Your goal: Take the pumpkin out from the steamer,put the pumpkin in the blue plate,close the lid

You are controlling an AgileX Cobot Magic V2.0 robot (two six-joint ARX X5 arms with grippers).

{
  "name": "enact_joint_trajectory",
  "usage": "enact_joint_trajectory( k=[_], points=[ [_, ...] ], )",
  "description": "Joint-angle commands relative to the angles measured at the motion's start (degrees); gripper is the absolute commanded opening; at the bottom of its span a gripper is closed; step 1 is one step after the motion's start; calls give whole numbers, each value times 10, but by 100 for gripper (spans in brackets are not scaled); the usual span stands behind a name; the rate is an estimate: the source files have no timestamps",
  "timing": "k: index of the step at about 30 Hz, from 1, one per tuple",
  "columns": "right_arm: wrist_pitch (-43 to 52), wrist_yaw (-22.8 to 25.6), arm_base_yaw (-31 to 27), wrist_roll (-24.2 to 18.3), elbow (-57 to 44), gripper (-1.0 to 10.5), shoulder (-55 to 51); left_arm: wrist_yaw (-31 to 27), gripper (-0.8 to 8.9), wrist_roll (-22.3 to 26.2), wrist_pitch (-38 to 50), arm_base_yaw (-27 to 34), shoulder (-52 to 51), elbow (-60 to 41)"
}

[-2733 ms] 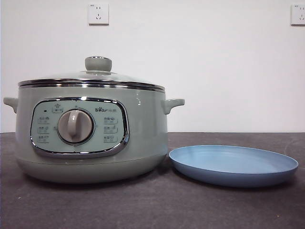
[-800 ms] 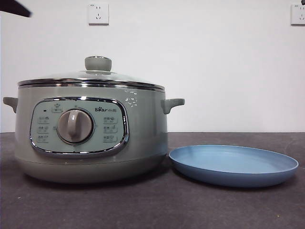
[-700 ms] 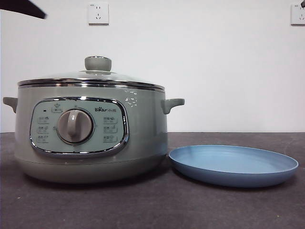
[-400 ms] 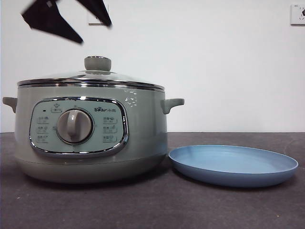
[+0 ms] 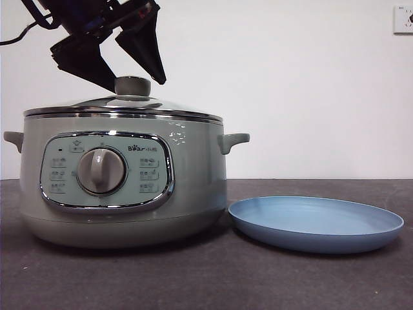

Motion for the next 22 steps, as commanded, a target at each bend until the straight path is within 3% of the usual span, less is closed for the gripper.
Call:
enact_joint_trajectory(
  k=[1,4,11,22],
  points=[
    [3,1,1,3,2,473,1,-2,436,6,-4,-2,1,-2],
    [3,1,1,3,2,473,1,-2,417,7,-15,-2,1,-2],
    [-1,1,1,3,2,472,1,-2,-2,29,-22,-2,1,-2],
    [-7,-2,1,4,2,472,1,-3,-9,31,-8,-2,-21,19]
  ],
)
